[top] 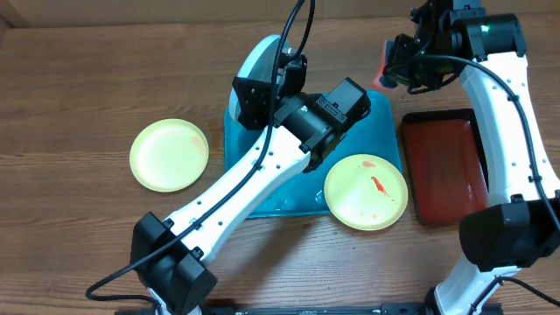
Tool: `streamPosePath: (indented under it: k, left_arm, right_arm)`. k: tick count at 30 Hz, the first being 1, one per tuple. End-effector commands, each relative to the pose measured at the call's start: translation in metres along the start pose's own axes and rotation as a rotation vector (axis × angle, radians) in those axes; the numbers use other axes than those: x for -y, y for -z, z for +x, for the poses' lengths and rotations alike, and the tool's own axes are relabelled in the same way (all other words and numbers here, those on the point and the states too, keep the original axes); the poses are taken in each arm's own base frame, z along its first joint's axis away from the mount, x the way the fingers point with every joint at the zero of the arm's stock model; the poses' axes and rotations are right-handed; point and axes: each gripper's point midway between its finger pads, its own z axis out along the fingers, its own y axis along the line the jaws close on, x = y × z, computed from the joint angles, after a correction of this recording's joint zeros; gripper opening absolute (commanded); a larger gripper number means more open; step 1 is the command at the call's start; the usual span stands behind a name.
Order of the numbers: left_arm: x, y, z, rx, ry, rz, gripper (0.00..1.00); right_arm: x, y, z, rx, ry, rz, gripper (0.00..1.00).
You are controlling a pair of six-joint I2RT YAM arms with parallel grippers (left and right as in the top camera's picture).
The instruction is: Clean dirty plates on tray and stack at the side
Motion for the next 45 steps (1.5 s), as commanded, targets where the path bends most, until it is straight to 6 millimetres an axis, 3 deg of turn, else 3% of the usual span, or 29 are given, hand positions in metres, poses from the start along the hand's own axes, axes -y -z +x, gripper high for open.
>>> streamPosePath:
  k: [1, 8, 11, 14, 23, 31, 41, 45]
  left_arm:
    - [-0.01, 0.001, -0.005, 0.018, 0.062, -0.02, 0.04]
    - [0.027, -0.014, 0.038, -0.246, 0.059, 0.228, 0.04]
    - [0.031, -0.025, 0.056, -0.367, 0.082, 0.298, 0.05]
    - [0.028, -0.041, 0.071, -0.482, 0.128, 0.362, 0.05]
    - [-0.019, -0.093, 0.107, -0.739, 0.316, 0.559, 0.05]
    - [-0.047, -0.133, 0.159, -0.929, 0.467, 0.652, 0.05]
    - [-0.042, -0.173, 0.259, -1.101, 0.674, 0.671, 0.04]
    - [-0.027, -0.182, 0.283, -1.104, 0.758, 0.698, 0.04]
  right_arm:
    - [-0.001, 0.003, -0.001, 0.009, 0.009, 0.0, 0.04]
    - [-0.001, 0.003, 0.0, 0.005, 0.011, 0.002, 0.04]
    - [-0.001, 0.002, 0.0, 0.005, 0.011, 0.002, 0.04]
    - [-0.001, 0.002, 0.0, 0.005, 0.011, 0.002, 0.04]
    - [-0.001, 0.002, 0.001, 0.003, 0.01, 0.003, 0.04]
    - [-0.001, 0.002, 0.001, 0.002, 0.01, 0.003, 0.04]
    - [0.001, 0.0, 0.002, -0.006, 0.007, 0.006, 0.04]
    - [0.0, 0.0, 0.002, -0.006, 0.008, 0.006, 0.04]
